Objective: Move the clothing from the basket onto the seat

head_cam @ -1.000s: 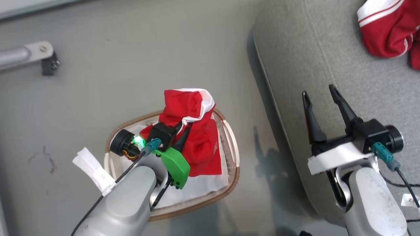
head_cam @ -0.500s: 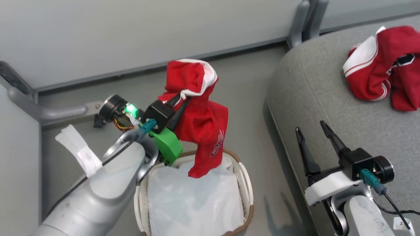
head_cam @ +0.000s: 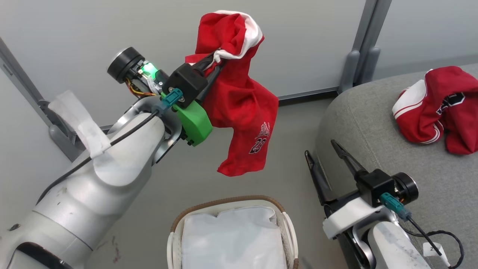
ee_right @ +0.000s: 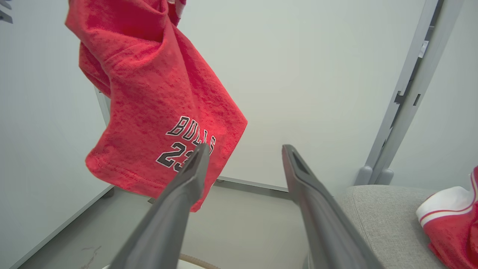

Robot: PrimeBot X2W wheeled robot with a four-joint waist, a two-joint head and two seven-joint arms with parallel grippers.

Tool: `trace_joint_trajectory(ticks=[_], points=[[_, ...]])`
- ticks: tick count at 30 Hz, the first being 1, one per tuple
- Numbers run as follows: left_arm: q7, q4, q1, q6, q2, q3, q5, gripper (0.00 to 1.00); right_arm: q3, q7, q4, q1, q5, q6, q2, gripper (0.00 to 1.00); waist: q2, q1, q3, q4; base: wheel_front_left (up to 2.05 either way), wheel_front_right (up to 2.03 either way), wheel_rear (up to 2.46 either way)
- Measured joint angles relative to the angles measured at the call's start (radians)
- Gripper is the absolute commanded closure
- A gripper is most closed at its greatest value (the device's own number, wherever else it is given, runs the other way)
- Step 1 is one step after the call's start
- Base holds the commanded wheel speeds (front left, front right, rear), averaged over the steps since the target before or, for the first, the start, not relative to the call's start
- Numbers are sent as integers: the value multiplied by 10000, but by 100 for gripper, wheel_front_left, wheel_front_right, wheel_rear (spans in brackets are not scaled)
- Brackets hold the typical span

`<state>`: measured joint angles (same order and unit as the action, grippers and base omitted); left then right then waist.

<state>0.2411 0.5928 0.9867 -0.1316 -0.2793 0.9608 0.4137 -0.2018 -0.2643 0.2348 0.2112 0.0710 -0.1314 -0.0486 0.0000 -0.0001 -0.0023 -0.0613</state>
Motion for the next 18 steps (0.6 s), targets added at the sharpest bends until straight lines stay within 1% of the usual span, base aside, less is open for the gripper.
trace_joint_trajectory(ticks=[6, 12, 18], points=[[-105, -23, 370, 0, 267, 372, 174, 100, -790, 0, 136, 443, 297, 0, 2, 0, 0, 0, -151, 210, 0, 0, 0], [-111, -36, 652, 0, 650, 677, 334, 100, -1657, 0, 418, 997, 719, 0, 4, 0, 0, 1, -247, 483, 0, 0, 0], [-65, -171, 717, 0, 930, 1012, 529, 100, -1958, 0, 1024, 1755, 794, 0, 6, 0, 0, 0, -272, 747, 0, 0, 0]])
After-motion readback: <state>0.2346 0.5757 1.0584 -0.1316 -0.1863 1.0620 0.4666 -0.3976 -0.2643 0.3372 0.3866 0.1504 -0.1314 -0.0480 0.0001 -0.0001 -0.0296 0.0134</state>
